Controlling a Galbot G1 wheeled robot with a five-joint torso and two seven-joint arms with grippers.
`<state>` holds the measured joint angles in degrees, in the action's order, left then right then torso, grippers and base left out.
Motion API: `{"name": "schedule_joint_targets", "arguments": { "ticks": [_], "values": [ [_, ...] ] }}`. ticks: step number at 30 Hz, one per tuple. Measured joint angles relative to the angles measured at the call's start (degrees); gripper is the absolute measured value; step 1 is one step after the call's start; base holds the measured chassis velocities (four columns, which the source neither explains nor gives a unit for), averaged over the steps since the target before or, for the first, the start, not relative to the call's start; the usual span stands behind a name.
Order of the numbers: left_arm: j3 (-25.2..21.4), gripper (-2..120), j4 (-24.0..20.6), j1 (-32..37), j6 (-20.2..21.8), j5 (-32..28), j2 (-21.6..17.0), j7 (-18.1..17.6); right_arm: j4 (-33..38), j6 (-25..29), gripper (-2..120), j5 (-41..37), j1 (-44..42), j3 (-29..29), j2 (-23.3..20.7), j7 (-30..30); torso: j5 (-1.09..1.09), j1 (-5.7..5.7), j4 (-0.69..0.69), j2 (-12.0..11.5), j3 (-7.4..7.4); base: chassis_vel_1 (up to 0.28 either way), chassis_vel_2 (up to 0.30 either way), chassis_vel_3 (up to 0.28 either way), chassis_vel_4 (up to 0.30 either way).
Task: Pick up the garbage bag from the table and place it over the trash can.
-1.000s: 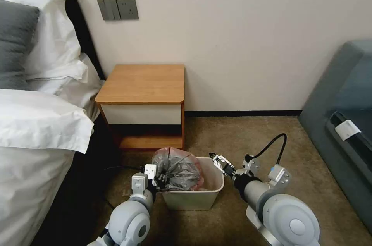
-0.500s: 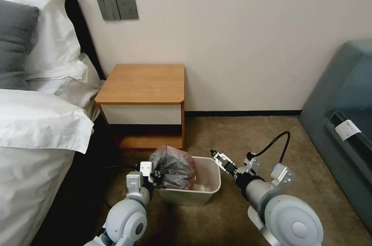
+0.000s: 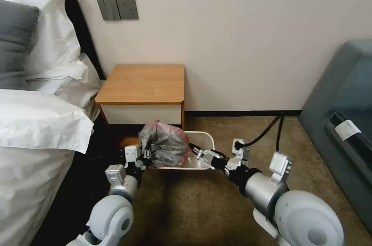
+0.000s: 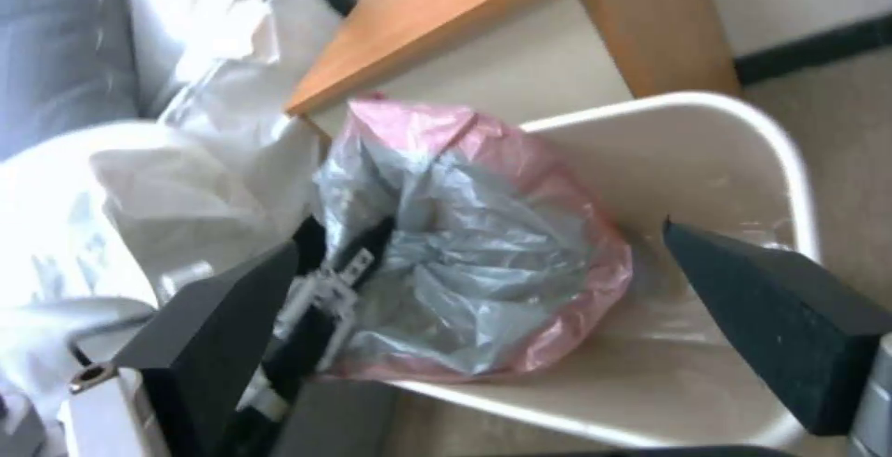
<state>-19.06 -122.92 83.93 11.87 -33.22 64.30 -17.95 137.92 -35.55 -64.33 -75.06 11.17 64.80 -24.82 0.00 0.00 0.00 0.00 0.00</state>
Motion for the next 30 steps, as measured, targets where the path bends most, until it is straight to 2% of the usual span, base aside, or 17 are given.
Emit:
{"name": "schedule_joint_targets", "arguments": {
  "ticks": [9,22,30],
  "values": [
    [-1.0,8,0.3,2.0,-5.3,4.9,0.6,4.2,-5.0,0.2,100,9.6,5.8,-8.4,1.5,1.6,-0.01,0.00,0.00,0.0,0.00,0.000,0.000,0.000,0.000],
    [-2.0,8,1.0,4.6,-10.8,8.6,2.1,7.2,-16.0,1.3,100,8.8,12.6,-13.1,4.0,-2.1,0.00,0.00,0.00,0.0,0.00,0.000,0.000,0.000,0.000],
    [-2.3,8,1.0,5.3,-13.2,9.5,2.4,8.5,-17.6,1.6,100,6.2,13.4,-12.8,4.3,-2.4,0.00,0.00,0.00,0.0,0.00,0.000,0.000,0.000,0.000]
  ]
}}
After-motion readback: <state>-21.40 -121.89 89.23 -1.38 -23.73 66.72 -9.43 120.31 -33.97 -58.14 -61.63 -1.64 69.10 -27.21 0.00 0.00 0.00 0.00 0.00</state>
